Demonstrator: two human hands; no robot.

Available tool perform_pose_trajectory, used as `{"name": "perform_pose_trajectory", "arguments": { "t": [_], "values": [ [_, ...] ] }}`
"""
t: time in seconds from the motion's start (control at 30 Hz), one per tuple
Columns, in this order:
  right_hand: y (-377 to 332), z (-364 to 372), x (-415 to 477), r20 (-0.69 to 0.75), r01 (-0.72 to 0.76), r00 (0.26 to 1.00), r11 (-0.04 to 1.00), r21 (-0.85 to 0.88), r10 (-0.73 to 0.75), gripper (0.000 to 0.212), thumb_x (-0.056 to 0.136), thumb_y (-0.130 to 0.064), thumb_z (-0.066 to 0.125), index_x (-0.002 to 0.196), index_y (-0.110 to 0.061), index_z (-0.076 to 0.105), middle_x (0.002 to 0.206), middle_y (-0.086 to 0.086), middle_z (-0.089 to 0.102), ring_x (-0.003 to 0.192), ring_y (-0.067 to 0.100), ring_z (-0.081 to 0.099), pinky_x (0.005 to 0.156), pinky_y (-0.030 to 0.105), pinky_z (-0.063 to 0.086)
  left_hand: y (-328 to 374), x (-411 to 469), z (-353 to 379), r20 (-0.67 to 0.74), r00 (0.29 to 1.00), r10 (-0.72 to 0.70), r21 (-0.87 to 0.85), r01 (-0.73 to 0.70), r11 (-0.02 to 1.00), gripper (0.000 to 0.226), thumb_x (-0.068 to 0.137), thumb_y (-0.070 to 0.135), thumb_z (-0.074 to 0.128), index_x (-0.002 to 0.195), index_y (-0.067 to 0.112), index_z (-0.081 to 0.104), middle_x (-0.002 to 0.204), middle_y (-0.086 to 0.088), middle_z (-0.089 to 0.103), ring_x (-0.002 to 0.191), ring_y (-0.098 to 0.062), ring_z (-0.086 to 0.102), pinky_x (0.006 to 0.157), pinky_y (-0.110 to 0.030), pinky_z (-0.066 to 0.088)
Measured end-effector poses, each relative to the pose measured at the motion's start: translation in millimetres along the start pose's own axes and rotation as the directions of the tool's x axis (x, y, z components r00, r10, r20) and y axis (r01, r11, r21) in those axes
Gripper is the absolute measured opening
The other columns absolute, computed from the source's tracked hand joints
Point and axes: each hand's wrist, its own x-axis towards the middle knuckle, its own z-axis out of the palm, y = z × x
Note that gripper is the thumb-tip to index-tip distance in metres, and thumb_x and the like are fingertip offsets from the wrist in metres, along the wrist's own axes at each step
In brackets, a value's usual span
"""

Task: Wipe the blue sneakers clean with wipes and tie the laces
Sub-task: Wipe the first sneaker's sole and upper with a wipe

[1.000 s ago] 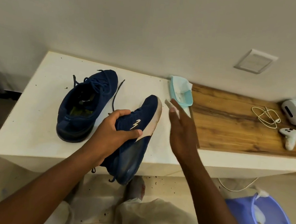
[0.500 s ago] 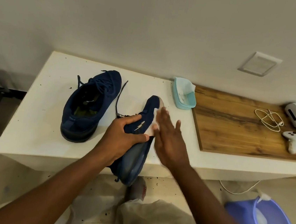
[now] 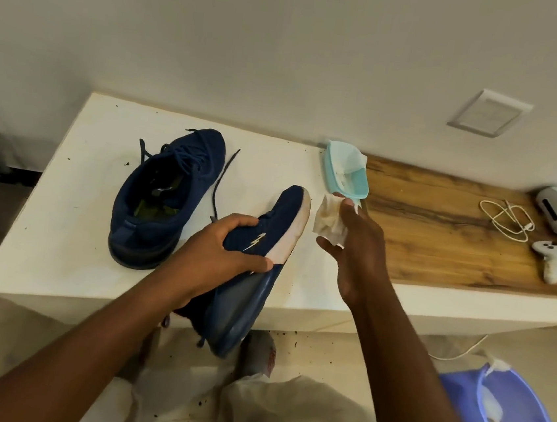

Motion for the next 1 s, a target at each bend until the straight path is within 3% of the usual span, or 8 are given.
{"name": "perform_pose_trajectory", "arguments": {
  "t": [0.1,0.2,0.3,0.4,0.53,0.67,0.83,1.0],
  "values": [
    [5.1,8.5,8.3,0.013,0.276,0.956,0.879,-0.390,-0.294,0.025,0.101,-0.039,0.054,0.123,-0.028,0.062,0.110,-0.025,0.058,0.104,0.004,0.058,0.096,0.036,0.055,3.7,-8.1,-5.0,0.021,1.000,-0.005,0.082,0.003,0.997,0.070,0.076,0.041,0.086,0.137,0.043,0.051,0.120,0.023,0.057,0.106,-0.001,0.059,0.089,-0.025,0.053],
    [25.8,16.8,0.8,0.233,0.485,0.867,0.641,-0.595,-0.440,0.034,0.100,-0.039,0.056,0.129,-0.022,0.064,0.121,-0.012,0.058,0.109,-0.001,0.052,0.099,0.029,0.049,10.4,-16.0,-7.8,-0.021,1.000,-0.016,0.312,0.022,0.950,0.081,0.079,0.058,0.077,0.148,0.043,0.037,0.138,0.011,0.053,0.116,-0.010,0.056,0.096,-0.031,0.050],
    [39.7,17.7,-15.1,0.266,0.466,0.881,0.620,-0.631,-0.391,0.044,0.101,-0.052,0.046,0.137,-0.028,0.058,0.141,-0.010,0.048,0.126,0.003,0.044,0.101,0.019,0.036,19.9,-26.2,-2.8,-0.089,0.994,0.062,0.774,0.030,0.633,0.086,0.085,0.078,0.050,0.156,0.044,0.015,0.151,-0.005,0.044,0.131,-0.026,0.052,0.099,-0.043,0.051],
    [41.0,13.3,-14.9,0.246,0.475,0.873,0.618,-0.627,-0.421,0.036,0.103,-0.039,0.046,0.130,-0.023,0.063,0.136,-0.003,0.052,0.123,0.009,0.049,0.103,0.023,0.042,28.5,-35.3,4.8,-0.144,0.943,0.301,0.945,0.040,0.325,0.071,0.091,0.071,0.048,0.152,0.040,0.031,0.159,-0.004,0.025,0.140,-0.029,0.036,0.102,-0.045,0.044],
    [39.2,14.2,-12.2,0.227,0.519,0.839,0.601,-0.607,-0.495,0.025,0.098,-0.018,0.062,0.121,-0.017,0.071,0.116,0.000,0.062,0.102,0.003,0.055,0.089,0.005,0.042,14.2,-16.6,17.9,0.020,0.922,0.387,0.853,-0.218,0.474,0.061,0.100,0.042,0.053,0.156,0.033,0.032,0.168,-0.001,0.013,0.154,-0.024,0.013,0.123,-0.043,0.018],
    [38.0,10.8,-17.6,0.238,0.526,0.836,0.599,-0.604,-0.494,0.022,0.096,-0.020,0.066,0.115,-0.021,0.074,0.094,-0.006,0.063,0.087,0.003,0.059,0.077,0.012,0.047,-9.4,2.7,30.4,0.099,0.873,0.477,0.738,-0.386,0.553,0.054,0.107,0.036,0.041,0.159,0.026,0.029,0.168,0.001,0.023,0.156,-0.016,0.015,0.122,-0.030,0.002],
    [30.7,11.4,-8.9,0.156,0.466,0.867,0.658,-0.591,-0.474,0.020,0.095,-0.026,0.066,0.113,-0.022,0.075,0.098,-0.009,0.066,0.086,0.001,0.060,0.078,0.018,0.054,-17.8,12.0,36.2,0.143,0.809,0.570,0.834,-0.408,0.371,0.059,0.103,0.038,0.025,0.158,0.015,0.030,0.165,-0.005,0.028,0.152,-0.022,0.028,0.123,-0.043,0.021],
    [25.0,30.3,3.6,0.143,0.413,0.898,0.682,-0.603,-0.417,0.026,0.097,-0.030,0.061,0.117,-0.016,0.071,0.113,0.000,0.067,0.095,0.003,0.055,0.091,0.023,0.050,-26.4,16.1,36.8,0.104,0.807,0.582,0.825,-0.397,0.402,0.060,0.103,0.036,0.028,0.157,0.010,0.030,0.163,-0.009,0.032,0.149,-0.023,0.033,0.121,-0.046,0.026]
  ]
}}
